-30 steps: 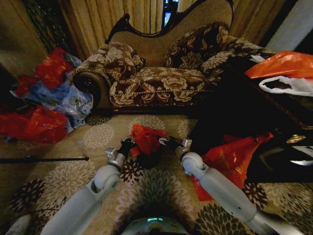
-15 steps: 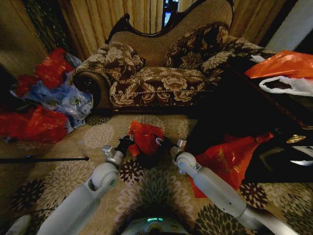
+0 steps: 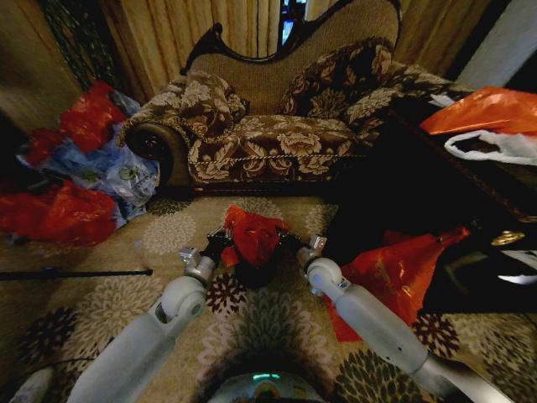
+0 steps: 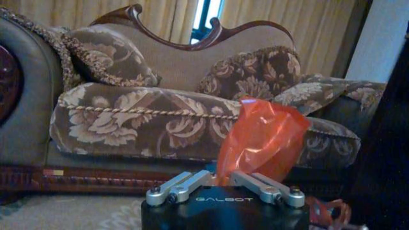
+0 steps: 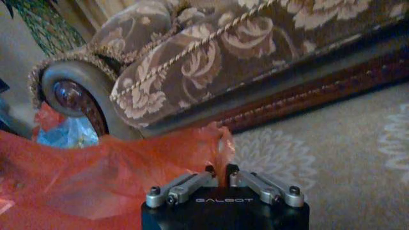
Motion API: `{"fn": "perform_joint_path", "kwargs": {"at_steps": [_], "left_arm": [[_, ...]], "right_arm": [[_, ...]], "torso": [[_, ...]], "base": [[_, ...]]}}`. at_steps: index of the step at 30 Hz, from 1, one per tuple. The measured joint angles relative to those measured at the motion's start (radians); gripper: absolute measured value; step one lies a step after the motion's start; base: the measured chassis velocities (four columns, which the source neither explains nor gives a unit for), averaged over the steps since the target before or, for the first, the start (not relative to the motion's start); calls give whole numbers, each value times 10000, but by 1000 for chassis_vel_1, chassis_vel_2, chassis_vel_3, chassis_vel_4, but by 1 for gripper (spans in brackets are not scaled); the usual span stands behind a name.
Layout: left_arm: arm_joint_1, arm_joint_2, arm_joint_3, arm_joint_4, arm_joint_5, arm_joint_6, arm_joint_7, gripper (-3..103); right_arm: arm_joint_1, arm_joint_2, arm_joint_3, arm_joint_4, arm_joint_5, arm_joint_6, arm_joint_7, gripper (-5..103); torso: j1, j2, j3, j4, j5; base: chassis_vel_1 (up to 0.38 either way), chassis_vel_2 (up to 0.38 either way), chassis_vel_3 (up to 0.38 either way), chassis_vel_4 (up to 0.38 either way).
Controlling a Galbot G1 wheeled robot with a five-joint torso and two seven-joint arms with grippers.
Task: Place a garbage bag over the trash bin.
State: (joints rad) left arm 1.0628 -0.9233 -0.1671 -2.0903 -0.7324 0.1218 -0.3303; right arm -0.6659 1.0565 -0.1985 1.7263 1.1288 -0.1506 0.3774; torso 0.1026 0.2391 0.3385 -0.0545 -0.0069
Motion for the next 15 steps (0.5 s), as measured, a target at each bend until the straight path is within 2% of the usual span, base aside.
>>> {"fn": "perform_joint_path", "kwargs": {"at_steps": [6, 8, 15], "left_arm": [[60, -72, 5, 8, -29, 2, -56, 0], [108, -143, 54, 8, -65, 12, -88, 0], [105, -359, 326, 16, -595, 142, -308, 0]], "right_arm": [[31, -448, 367, 1049, 276, -49, 501, 0], [-60, -813, 622, 1863, 640, -217, 716, 0], [-853, -1448, 940, 3131, 1022, -504, 704, 0]], "torso": [[0, 0, 0, 1, -1], [0, 0, -1, 1, -3], [-1, 0, -1, 0, -1]], "base": [[0, 0, 0, 0], [0, 0, 0, 0], [0, 0, 0, 0]]}}
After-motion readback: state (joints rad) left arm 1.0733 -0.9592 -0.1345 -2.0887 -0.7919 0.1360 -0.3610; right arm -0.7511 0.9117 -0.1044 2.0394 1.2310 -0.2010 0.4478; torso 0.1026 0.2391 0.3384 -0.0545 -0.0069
